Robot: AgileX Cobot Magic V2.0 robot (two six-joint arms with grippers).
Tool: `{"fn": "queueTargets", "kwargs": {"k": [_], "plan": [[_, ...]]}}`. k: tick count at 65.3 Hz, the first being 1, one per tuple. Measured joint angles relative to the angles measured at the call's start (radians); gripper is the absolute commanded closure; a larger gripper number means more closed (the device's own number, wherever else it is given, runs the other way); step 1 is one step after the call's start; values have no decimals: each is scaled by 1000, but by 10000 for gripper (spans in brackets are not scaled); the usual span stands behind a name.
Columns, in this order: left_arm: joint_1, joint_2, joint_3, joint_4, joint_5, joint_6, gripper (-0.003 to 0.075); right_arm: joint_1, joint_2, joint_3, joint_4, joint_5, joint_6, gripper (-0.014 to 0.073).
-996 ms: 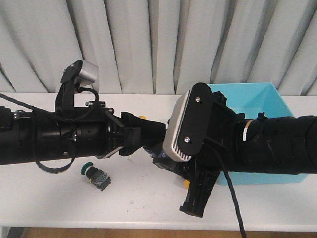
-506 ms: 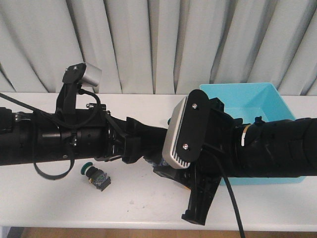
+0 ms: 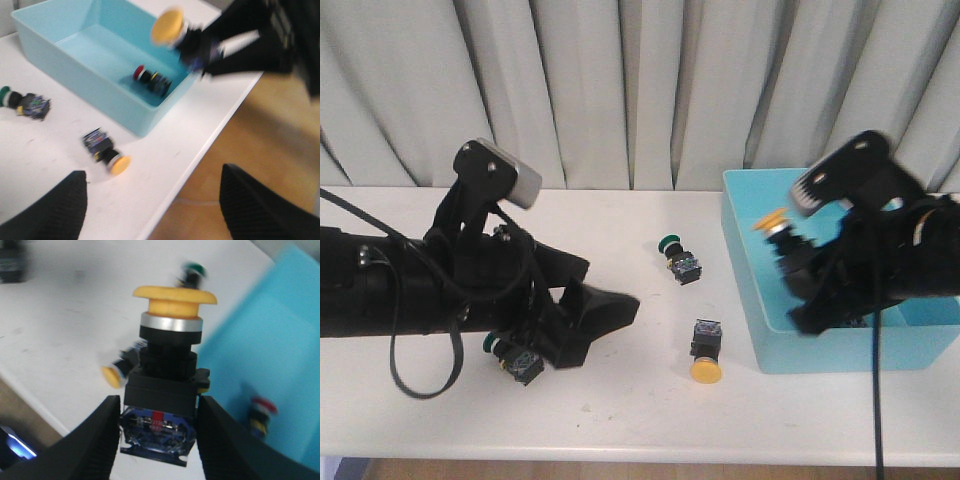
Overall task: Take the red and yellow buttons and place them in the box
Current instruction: 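Carry the yellow-capped button with the right gripper into the blue box, then release the yellow-capped button in the box and withdraw the right arm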
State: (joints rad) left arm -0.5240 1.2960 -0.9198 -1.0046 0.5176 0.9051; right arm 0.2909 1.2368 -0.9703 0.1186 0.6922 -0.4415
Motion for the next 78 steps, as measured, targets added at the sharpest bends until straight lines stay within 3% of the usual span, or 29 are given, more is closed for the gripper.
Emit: {"fn": "queueTargets", "kwargs": {"k": [11,22,54,78], "plan": [[0,0,0,237,1,-1,176,-184,112,-80,-12,122,173,408],[0,0,0,326,5,-5,176,-280,286,-179,-17,195,230,403],[0,0,0,335,26,-5,176,-295,759,-522,-15,208,241,376],[0,0,0,336,38,-5,176,-295,1000,-732,-12,208,242,347]]}}
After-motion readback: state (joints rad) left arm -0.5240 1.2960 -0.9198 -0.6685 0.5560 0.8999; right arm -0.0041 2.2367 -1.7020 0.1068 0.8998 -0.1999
